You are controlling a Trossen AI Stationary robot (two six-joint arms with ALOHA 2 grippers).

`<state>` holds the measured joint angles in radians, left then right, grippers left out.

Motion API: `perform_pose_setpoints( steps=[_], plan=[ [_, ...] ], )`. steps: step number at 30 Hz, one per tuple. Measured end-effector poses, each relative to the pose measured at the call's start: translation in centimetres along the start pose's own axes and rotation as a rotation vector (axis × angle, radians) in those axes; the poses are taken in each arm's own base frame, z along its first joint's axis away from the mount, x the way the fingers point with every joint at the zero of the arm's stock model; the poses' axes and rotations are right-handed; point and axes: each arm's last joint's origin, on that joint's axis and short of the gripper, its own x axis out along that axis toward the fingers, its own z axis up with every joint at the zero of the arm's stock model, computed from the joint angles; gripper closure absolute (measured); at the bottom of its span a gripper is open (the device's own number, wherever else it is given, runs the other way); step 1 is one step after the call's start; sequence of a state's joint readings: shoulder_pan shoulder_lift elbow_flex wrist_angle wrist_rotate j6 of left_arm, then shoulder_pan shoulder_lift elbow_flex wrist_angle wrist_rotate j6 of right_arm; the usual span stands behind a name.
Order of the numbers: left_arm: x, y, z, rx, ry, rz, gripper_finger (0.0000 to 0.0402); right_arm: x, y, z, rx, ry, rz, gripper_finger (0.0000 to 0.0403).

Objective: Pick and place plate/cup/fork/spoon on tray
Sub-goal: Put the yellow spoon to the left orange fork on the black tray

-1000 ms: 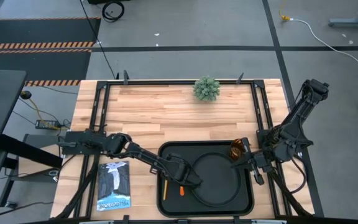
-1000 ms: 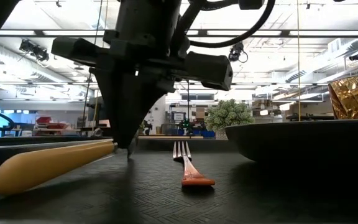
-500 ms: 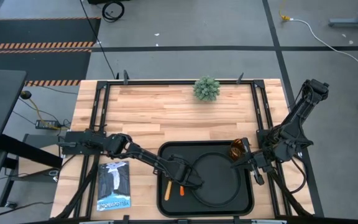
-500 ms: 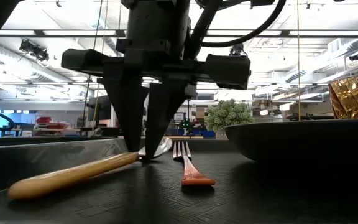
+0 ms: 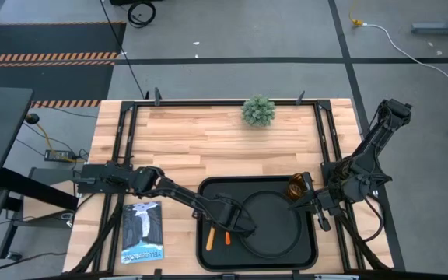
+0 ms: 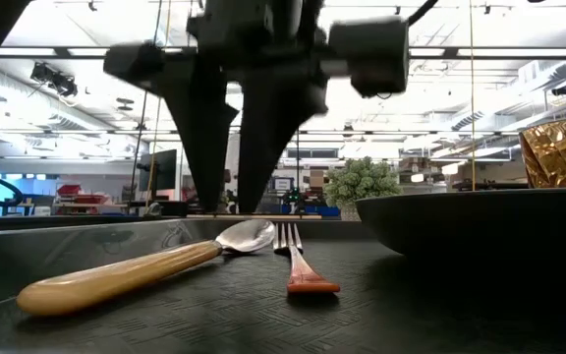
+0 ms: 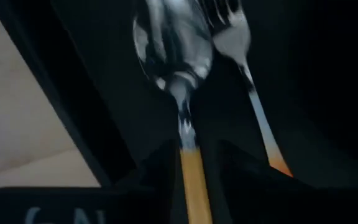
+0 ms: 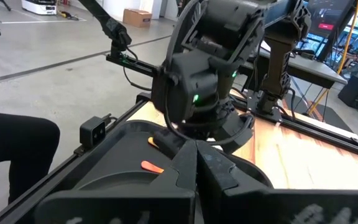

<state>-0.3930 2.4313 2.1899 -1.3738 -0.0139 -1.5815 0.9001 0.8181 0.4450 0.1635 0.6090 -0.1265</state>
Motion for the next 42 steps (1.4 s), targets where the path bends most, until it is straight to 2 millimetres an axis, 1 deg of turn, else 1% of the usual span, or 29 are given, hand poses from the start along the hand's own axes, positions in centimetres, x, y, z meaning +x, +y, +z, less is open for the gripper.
perform_pose_setpoints(
  steps=[3,7,10,14,17,20,26,31,34,38,42],
  plan=[
    [-0.6,-0.1,-0.3,0.088,0.059,-0.02,0.0279,0.0,0.0,0.0,0.001,0.0,0.0,0.0396],
    [-0.6,0.0,-1.2,0.215,0.069,-0.015,0.0279,0.0,0.0,0.0,0.003,0.0,0.0,0.0396],
    [-0.2,-0.1,-2.0,0.355,0.068,-0.015,0.0279,0.0,0.0,0.0,0.003,0.0,0.0,0.0396],
    [0.9,-0.3,-3.1,0.525,0.063,-0.041,0.0279,0.0,0.0,0.0,0.003,0.0,0.0,0.0396],
    [1.0,-0.4,-3.9,0.633,0.059,-0.049,0.0279,0.0,0.0,0.0,0.003,0.0,0.001,0.0396],
    [1.5,-0.5,-4.2,0.641,0.057,-0.04,0.0279,0.0,0.0,0.0,0.003,0.0,0.001,0.0396],
    [1.5,-0.6,-4.1,0.618,0.047,-0.051,0.0279,0.0,0.0,0.0,0.004,-0.001,0.001,0.0396],
    [1.5,-0.6,-3.9,0.565,0.044,-0.053,0.0279,0.0,0.0,0.0,0.004,-0.001,0.001,0.0396],
    [1.4,-0.9,-3.8,0.544,0.039,-0.082,0.0279,0.0,0.0,0.0,0.004,-0.001,0.001,0.0396],
    [0.4,-1.4,-3.3,0.526,0.03,-0.132,0.0287,0.0,0.0,0.0,0.004,-0.002,0.001,0.0396],
    [-0.2,-1.2,-2.6,0.419,0.039,-0.107,0.0305,0.0,0.0,0.0,0.006,-0.003,0.001,0.0396]
  ],
)
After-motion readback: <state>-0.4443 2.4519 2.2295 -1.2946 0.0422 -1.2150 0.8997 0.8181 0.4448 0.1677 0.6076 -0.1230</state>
